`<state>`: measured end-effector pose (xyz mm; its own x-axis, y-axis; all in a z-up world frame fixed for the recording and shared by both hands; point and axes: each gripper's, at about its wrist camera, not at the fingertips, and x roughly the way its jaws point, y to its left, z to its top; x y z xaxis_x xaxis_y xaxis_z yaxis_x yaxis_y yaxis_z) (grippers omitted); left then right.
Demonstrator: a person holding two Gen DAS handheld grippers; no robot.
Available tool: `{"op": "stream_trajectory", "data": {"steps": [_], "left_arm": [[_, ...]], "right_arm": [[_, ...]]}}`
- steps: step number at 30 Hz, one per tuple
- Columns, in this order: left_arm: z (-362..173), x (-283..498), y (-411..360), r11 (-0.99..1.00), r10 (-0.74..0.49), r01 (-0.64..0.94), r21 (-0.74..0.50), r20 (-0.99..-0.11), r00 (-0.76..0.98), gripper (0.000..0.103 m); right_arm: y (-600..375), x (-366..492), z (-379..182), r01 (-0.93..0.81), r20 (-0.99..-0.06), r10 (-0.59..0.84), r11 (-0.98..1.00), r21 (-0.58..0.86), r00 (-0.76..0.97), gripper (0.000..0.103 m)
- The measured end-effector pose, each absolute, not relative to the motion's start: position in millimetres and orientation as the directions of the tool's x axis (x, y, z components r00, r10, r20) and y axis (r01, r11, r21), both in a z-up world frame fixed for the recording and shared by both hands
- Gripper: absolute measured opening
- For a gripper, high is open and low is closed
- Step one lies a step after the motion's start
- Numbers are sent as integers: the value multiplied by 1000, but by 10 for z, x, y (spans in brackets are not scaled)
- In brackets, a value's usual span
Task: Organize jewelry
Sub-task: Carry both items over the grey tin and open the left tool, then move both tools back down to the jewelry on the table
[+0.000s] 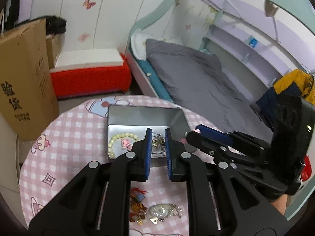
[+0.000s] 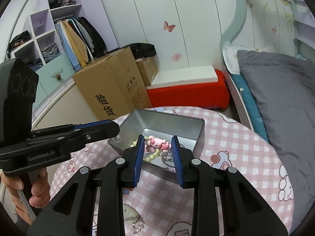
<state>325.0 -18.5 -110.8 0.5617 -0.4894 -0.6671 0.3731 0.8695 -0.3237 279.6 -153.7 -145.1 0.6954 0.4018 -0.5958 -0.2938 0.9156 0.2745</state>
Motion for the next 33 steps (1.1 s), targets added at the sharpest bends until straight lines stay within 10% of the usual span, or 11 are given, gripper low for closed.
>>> {"op": "stream_trajectory", "data": {"steps": [17, 19, 21, 33], "left_arm": [[-1372, 3449, -263, 869, -488, 339, -360, -739, 465, 15], [-1376, 3431, -285, 868, -488, 344, -357, -740, 463, 25], [-1364, 3402, -283, 874, -478, 340, -346, -735, 481, 60], [-1228, 3222, -139, 888, -457, 321, -330, -708, 538, 62]], "right_arm": [[-1511, 2915, -1618, -257, -639, 378, 925, 278, 669, 27], [-1510, 2929, -1609, -255, -640, 377, 926, 279, 669, 27], [-1511, 2923, -1609, -254, -639, 377, 926, 279, 671, 27], [-1558, 2807, -1550, -257, -622, 383, 923, 286, 683, 37]]}}
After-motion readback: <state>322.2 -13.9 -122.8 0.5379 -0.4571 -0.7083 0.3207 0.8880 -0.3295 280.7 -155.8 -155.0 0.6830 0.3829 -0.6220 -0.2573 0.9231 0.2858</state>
